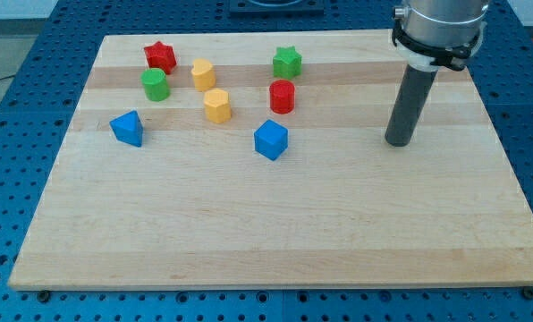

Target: Tap the green star

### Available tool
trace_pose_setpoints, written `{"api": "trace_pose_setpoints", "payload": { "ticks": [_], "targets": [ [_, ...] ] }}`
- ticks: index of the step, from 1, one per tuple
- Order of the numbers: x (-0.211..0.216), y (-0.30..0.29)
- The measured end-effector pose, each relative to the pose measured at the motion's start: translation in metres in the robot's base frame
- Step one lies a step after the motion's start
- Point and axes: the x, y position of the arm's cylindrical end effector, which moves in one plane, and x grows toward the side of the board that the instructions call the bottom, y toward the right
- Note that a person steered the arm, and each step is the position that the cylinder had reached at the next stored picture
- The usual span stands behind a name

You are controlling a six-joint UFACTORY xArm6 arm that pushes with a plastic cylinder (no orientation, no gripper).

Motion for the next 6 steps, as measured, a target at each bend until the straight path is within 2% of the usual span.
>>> {"api": "trace_pose_setpoints", "payload": {
  "ticks": [1,2,3,4,5,6],
  "targets": [
    [0.001,0.031],
    [-0.048,0.055],
    [-0.106,0.023],
    [-0.116,-0.007],
    [-0.182,-0.011],
    [-0.194,-0.096]
  ]
}}
